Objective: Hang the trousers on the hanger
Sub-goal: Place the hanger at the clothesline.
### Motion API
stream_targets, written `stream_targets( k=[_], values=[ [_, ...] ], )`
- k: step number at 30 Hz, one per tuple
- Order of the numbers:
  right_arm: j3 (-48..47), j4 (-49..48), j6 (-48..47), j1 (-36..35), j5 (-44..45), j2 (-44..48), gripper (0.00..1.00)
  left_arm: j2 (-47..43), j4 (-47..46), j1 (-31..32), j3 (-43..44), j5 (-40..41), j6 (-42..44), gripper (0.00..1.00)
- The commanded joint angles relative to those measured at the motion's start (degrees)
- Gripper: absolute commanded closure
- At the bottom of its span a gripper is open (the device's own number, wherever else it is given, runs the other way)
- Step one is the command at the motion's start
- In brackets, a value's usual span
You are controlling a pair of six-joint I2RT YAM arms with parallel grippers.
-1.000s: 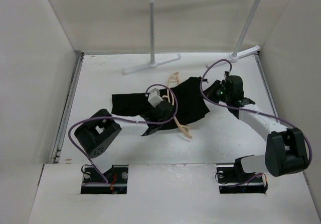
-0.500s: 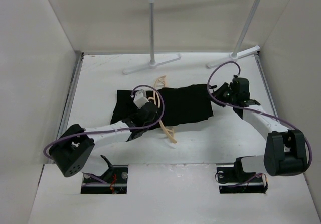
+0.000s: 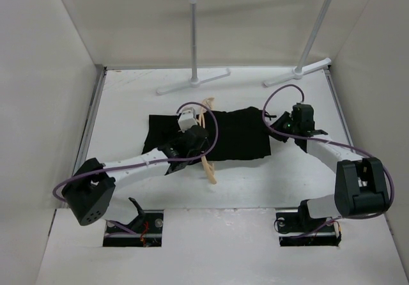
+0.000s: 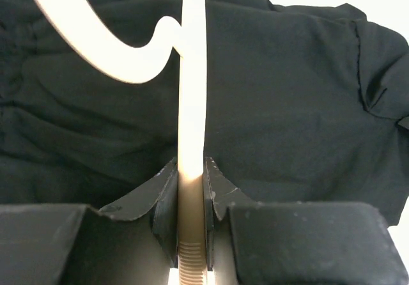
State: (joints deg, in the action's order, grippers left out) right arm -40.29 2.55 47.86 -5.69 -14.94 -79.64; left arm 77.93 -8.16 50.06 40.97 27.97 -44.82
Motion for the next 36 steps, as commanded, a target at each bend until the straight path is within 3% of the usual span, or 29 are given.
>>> stream_targets(
  k=[1, 5, 9, 15, 19, 23, 27, 36],
  values=[
    [-0.05, -2.55, 0.04, -0.67, 2.46, 0.71, 0.81, -2.69, 3.75, 1.48, 7.61, 3.58, 4.82, 0.99],
    [-0.31, 0.34, -0.22, -2.08, 2.46, 5.96, 0.48, -3.22, 8.77, 4.29, 15.26, 5.43, 8.34, 1.0],
    [-0.92, 4.65, -1.8, -4.36, 2.19, 17.46, 0.31, -4.28, 14.56, 5.61, 23.26, 4.99, 9.75, 1.0],
    [-5.05, 11.77, -4.43, -12.52, 1.41, 34.7, 0.31, -3.84, 21.25, 5.44, 36.17, 1.75, 11.07, 1.0],
    [-11.72, 14.68, -5.05, -20.87, 0.26, 39.29, 0.31, -0.42, 25.12, 6.05, 46.98, -0.36, 12.82, 1.0],
    [-18.23, 14.24, -5.31, -30.27, 1.4, 38.07, 0.3, 4.41, 28.02, 7.28, 58.06, -1.95, 15.37, 1.0],
    [-22.36, 11.7, -6.72, -36.7, 3.77, 34.03, 0.29, 8.02, 27.94, 7.81, 62.38, -3.09, 16.25, 1.0],
    [-26.33, 9.5, -11.03, -39.08, 6.85, 24.97, 0.29, 10.75, 26.27, 9.39, 64.15, -3.09, 16.52, 1.0]
  ],
)
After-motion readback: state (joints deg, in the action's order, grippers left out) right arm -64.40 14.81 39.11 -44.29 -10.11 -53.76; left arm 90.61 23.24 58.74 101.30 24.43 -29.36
